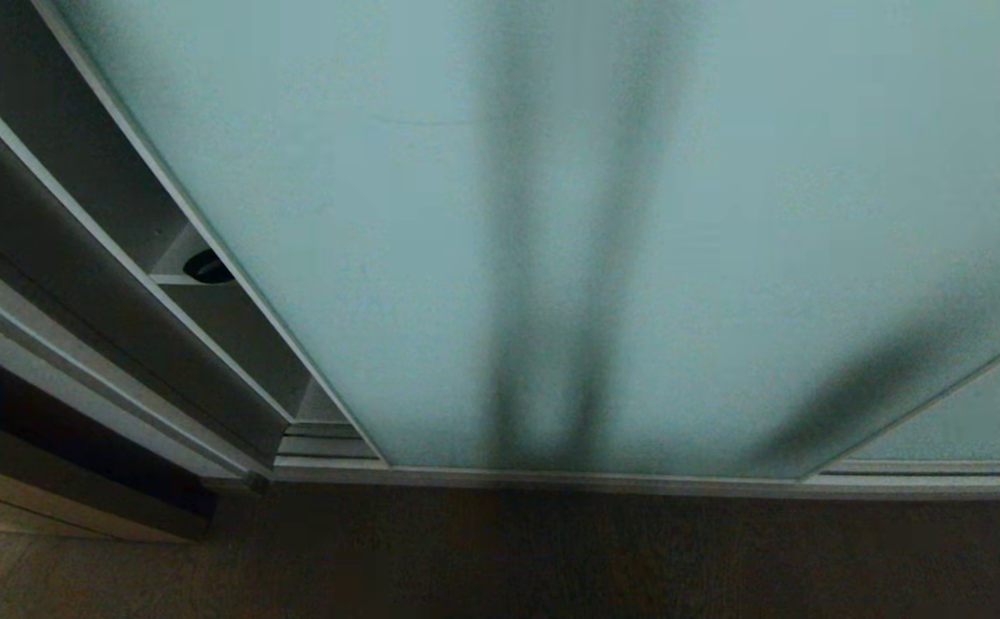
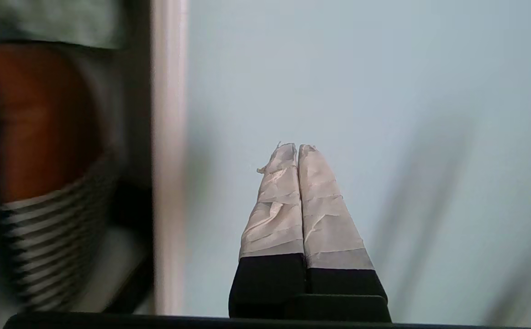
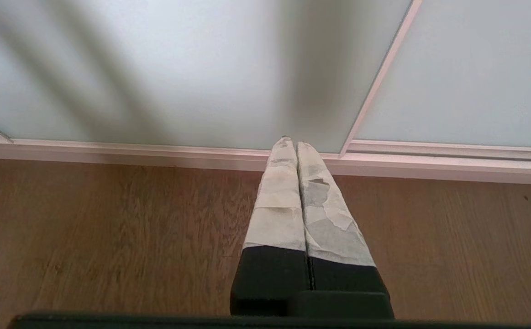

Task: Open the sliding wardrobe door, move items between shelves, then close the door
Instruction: Close the door

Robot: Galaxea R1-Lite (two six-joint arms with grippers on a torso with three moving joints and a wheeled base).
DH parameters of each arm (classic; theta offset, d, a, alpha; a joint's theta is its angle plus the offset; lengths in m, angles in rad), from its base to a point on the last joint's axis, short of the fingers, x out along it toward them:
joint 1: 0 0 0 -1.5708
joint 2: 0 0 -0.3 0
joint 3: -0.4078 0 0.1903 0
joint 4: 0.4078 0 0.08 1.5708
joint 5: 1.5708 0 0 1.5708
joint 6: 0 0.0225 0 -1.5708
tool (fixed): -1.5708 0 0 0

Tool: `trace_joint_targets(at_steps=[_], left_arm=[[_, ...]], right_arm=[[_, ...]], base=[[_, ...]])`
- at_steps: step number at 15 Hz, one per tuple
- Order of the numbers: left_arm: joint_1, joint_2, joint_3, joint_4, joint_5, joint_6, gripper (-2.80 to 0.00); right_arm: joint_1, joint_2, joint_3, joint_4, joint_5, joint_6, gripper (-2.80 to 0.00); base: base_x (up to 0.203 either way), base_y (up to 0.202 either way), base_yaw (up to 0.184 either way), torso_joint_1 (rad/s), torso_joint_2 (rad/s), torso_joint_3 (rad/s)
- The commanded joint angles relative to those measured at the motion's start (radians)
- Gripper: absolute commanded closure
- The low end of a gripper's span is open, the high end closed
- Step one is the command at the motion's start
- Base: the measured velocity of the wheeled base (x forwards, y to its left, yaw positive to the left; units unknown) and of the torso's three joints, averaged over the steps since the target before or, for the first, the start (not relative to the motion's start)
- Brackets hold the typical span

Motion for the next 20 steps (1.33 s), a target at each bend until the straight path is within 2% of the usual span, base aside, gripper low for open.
trace_joint_targets(at_steps=[1,3,5,9,11,12,13,16,20], left_arm=[[-0.031,0.063,-0.012,-0.012,-0.002,-0.009,0.0],[-0.071,0.083,-0.016,-0.017,-0.002,-0.047,0.0],[-0.08,0.117,-0.03,-0.03,-0.002,-0.075,0.0],[-0.08,0.248,-0.068,-0.153,0.009,-0.068,0.0],[-0.08,0.28,-0.066,-0.178,0.027,0.002,0.0],[-0.08,0.301,-0.069,-0.183,0.064,0.011,0.0],[-0.08,0.316,-0.072,-0.207,0.089,0.011,0.0],[-0.082,0.345,-0.091,-0.241,0.092,-0.044,0.0],[-0.109,0.36,-0.132,-0.235,0.093,-0.052,0.0]], right_arm=[[0.0,0.003,0.0,-0.001,0.0,0.0,0.0],[0.0,0.003,0.0,-0.001,0.0,0.0,0.0],[0.0,0.003,0.0,-0.001,0.001,0.0,0.0],[0.0,0.002,0.0,-0.001,0.0,0.0,0.0],[0.0,0.003,0.0,-0.001,0.001,0.0,0.0],[0.0,0.003,0.0,-0.001,0.0,0.0,0.0],[0.0,0.003,0.0,-0.001,0.0,0.0,0.0],[0.0,0.002,0.0,-0.001,0.0,0.0,0.0],[0.0,0.003,0.0,-0.001,0.0,0.0,0.0]], base=[[0.0,0.0,0.0,0.0,0.0,0.0],[0.0,0.0,0.0,0.0,0.0,0.0],[0.0,0.0,0.0,0.0,0.0,0.0],[0.0,0.0,0.0,0.0,0.0,0.0],[0.0,0.0,0.0,0.0,0.0,0.0],[0.0,0.0,0.0,0.0,0.0,0.0],[0.0,0.0,0.0,0.0,0.0,0.0],[0.0,0.0,0.0,0.0,0.0,0.0],[0.0,0.0,0.0,0.0,0.0,0.0]])
